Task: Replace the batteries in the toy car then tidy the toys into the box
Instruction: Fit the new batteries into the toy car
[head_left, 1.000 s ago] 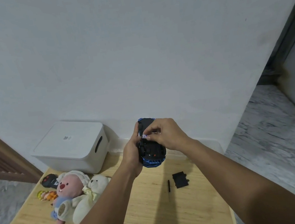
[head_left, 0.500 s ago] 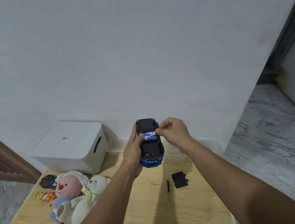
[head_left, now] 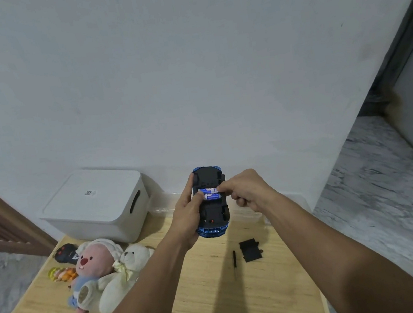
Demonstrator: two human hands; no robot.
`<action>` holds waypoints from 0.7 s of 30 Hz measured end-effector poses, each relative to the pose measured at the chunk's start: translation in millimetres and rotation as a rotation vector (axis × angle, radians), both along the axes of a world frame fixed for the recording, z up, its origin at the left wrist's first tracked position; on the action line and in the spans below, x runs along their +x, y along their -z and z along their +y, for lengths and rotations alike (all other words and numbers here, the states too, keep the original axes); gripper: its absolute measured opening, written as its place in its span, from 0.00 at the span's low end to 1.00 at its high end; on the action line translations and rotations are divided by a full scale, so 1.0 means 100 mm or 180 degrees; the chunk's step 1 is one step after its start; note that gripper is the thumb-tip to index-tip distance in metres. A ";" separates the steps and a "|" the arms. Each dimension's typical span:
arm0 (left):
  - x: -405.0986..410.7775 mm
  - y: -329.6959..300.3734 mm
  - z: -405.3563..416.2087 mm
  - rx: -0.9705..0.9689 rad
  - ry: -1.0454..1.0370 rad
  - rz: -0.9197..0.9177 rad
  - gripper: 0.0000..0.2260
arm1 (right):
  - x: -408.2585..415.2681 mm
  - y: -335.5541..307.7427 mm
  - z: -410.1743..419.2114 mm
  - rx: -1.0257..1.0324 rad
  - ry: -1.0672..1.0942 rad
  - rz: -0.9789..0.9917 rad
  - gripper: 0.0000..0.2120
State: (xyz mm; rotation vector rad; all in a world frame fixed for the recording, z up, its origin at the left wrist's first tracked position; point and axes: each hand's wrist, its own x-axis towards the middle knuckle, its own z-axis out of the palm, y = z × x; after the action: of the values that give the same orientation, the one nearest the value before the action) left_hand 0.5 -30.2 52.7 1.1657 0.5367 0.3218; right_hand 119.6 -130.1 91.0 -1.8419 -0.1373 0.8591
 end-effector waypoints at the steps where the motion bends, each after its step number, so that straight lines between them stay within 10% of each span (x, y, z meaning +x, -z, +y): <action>1: 0.00 -0.01 0.01 0.0015 -0.0007 -0.0001 0.22 | -0.01 0.00 0.00 0.0012 0.0016 -0.0018 0.11; 21: 0.02 -0.05 0.06 -0.0142 -0.0333 0.0039 0.22 | 0.14 -0.22 -0.21 0.0927 -0.0677 0.0095 0.12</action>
State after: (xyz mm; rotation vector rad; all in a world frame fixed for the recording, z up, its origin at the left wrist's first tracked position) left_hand 2.9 -24.5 57.5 1.0992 0.6139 0.3909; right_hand 133.9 -150.7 112.6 -1.5591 -0.4236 0.9585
